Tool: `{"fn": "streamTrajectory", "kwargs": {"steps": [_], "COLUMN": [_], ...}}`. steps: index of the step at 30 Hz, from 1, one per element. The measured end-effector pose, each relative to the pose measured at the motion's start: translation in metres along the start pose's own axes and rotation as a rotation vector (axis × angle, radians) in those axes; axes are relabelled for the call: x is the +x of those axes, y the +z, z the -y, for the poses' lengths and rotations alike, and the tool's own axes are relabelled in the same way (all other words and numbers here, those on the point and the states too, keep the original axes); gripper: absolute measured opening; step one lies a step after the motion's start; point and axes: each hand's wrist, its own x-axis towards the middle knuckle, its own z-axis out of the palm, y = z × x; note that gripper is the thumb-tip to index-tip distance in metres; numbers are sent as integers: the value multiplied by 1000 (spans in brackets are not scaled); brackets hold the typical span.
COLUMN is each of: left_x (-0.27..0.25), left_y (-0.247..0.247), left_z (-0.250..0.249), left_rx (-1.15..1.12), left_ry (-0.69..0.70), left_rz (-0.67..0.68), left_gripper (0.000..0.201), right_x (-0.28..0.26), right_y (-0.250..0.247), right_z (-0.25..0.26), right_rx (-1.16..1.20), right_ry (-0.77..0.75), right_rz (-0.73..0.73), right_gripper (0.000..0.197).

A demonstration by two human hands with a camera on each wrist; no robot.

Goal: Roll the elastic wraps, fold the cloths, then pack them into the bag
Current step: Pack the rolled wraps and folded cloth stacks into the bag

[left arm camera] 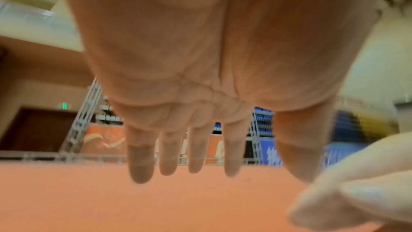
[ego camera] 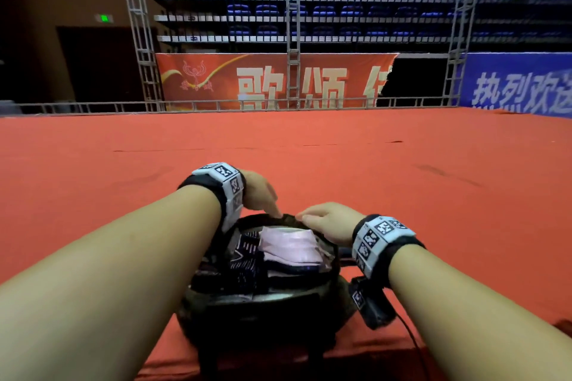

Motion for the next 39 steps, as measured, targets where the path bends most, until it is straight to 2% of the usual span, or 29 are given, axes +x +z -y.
{"fn": "streamTrajectory", "kwargs": {"steps": [2,6,9,12,17,22,24,32,35,38,39], "left_x": [23,81,118,152,198,227,235,247,251,250,250], "left_y": [-9,1,18,36,68,97,106,128,133,133,132], "left_z": [-17,-59,-92,-110,-112,-101,-96,-73,-72,-73,-73], "left_rx": [-166,-696,-895,-1031,-1078,-1167,-1220,-1262,-1268,-1311,-1306], "left_ry": [66,71,18,-71,-185,-277,-298,-367,-362,-354,-358], "left_rz": [-87,-132,-54,33,178,246,248,330,353,356,349], "left_gripper": [53,48,54,60,78,74,68,64,67,48,44], "right_x": [6,25,32,36,56,84,93,93,98,103,104], "right_y": [-22,-47,-50,-41,-11,18,27,32,43,49,49], "right_z": [-17,-76,-117,-148,-193,-221,-226,-225,-227,-227,-224], "right_rx": [107,319,507,663,825,759,718,875,970,1026,1018], "right_ry": [57,228,375,487,623,736,756,752,712,704,712], "right_rz": [-111,-260,-291,-289,-268,-222,-190,-180,-147,-179,-180], "right_gripper": [33,41,46,37,39,69,75,42,45,43,49]}}
